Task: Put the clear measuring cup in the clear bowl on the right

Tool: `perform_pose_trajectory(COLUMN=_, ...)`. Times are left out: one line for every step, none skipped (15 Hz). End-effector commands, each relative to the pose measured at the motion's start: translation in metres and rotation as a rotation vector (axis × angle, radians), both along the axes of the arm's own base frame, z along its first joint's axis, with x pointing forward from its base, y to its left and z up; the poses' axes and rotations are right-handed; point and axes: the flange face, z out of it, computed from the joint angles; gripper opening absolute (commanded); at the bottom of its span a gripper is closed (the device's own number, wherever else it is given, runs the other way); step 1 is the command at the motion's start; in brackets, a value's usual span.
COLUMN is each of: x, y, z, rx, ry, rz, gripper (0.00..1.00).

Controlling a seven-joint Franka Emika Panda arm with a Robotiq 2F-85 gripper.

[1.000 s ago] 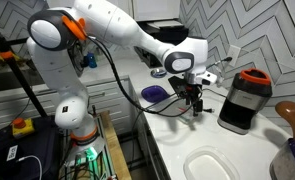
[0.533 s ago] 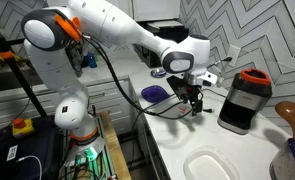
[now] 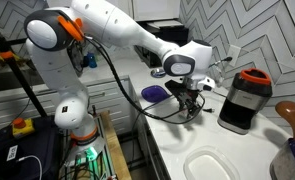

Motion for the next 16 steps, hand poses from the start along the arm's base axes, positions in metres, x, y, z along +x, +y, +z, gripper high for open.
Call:
perform_pose_trajectory(x=-0.006, y=-0.004, z=-0.004, rx=0.037, ry=0.025, rz=0.062, gripper=0.41)
perform_pose_trajectory(x=-0.007, y=-0.005, z=-0.004, rx=0.036, ry=0.026, rz=0.073, gripper=0.38)
perform_pose_trajectory(x=-0.008, y=-0.006, z=-0.003, rx=0.034, ry=0.026, rz=0.079, gripper=0.34)
perform_pose_trajectory(x=-0.008, y=-0.007, z=-0.002, rx=0.032, ry=0.025, rz=0.082, gripper=0.28)
perform_pose_trajectory(x=-0.007, y=-0.007, z=-0.003, rx=0.032, ry=0.022, rz=0.086, gripper=0.21)
perform_pose_trajectory(x=-0.006, y=-0.007, z=-0.004, rx=0.036, ry=0.02, rz=0.091, gripper=0.17)
perform_pose_trajectory(x=-0.006, y=-0.007, z=-0.004, rx=0.034, ry=0.023, rz=0.094, gripper=0.01)
perform_pose_trajectory(x=-0.006, y=-0.007, z=-0.003, rx=0.033, ry=0.019, rz=0.097, gripper=0.0)
perform_pose_trajectory(x=-0.007, y=-0.007, z=0.0, rx=0.032, ry=0.011, rz=0.096, gripper=0.0)
perform_pose_trajectory(x=-0.007, y=-0.008, z=0.006, rx=0.027, ry=-0.003, rz=0.091, gripper=0.0)
perform_pose_trajectory(x=-0.008, y=-0.009, z=0.012, rx=0.027, ry=-0.019, rz=0.088, gripper=0.01)
perform_pose_trajectory(x=-0.008, y=-0.01, z=0.021, rx=0.026, ry=-0.042, rz=0.078, gripper=0.01)
perform_pose_trajectory(x=-0.009, y=-0.011, z=0.031, rx=0.029, ry=-0.069, rz=0.062, gripper=0.01)
perform_pose_trajectory(x=-0.012, y=-0.014, z=0.046, rx=0.033, ry=-0.105, rz=0.04, gripper=0.01)
perform_pose_trajectory(x=-0.014, y=-0.017, z=0.058, rx=0.034, ry=-0.138, rz=0.021, gripper=0.01)
perform_pose_trajectory(x=-0.018, y=-0.021, z=0.073, rx=0.043, ry=-0.175, rz=0.001, gripper=0.01)
